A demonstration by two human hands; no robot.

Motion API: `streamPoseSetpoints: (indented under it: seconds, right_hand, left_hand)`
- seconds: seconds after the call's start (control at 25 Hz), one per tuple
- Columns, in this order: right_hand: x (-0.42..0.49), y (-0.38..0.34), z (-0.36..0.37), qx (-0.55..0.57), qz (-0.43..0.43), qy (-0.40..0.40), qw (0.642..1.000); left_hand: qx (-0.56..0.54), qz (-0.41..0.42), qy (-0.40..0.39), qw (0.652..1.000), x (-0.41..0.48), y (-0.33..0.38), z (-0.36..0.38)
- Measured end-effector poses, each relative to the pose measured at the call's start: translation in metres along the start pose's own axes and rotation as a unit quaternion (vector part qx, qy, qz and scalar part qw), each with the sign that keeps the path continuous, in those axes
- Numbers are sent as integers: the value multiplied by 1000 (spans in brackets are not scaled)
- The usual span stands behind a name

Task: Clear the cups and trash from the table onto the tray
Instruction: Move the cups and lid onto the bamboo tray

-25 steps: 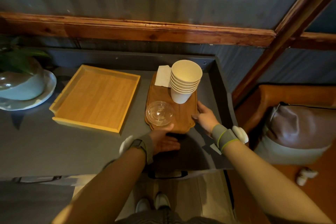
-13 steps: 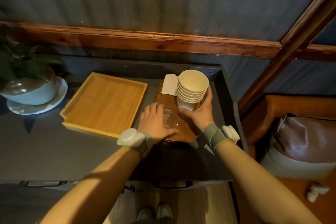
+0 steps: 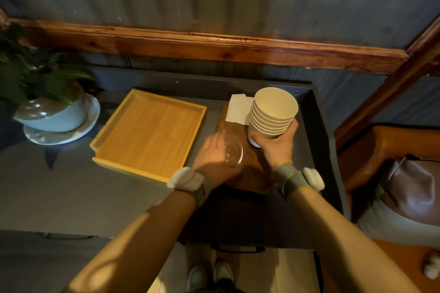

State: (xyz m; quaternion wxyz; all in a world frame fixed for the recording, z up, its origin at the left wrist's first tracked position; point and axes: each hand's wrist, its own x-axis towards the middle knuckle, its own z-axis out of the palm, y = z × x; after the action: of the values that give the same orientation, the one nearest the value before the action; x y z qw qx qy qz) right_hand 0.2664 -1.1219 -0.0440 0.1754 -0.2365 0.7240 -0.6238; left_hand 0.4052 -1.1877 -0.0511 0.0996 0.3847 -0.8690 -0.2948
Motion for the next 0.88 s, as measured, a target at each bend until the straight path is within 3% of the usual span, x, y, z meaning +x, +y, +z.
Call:
streamPoseSetpoints:
  seconds: [0.16, 0.28, 0.48, 0.64, 0.88]
  right_hand:
    - [8, -13, 14, -22, -73, -44, 996]
    - [11, -35, 64, 14, -96, -119, 988]
    - [0, -39, 133, 2, -49, -216, 975]
    - [3, -20, 153, -8, -21, -231, 973]
    - [3, -2, 162, -29, -44, -227, 973]
  left_hand:
    - [22, -16, 122, 992, 13, -43, -51]
    - [33, -72, 160, 984, 23, -85, -91]
    - [32, -129, 115, 984, 40, -135, -118]
    - [28, -137, 96, 986, 53, -158, -119]
    - [28, -150, 77, 985, 65, -170, -112]
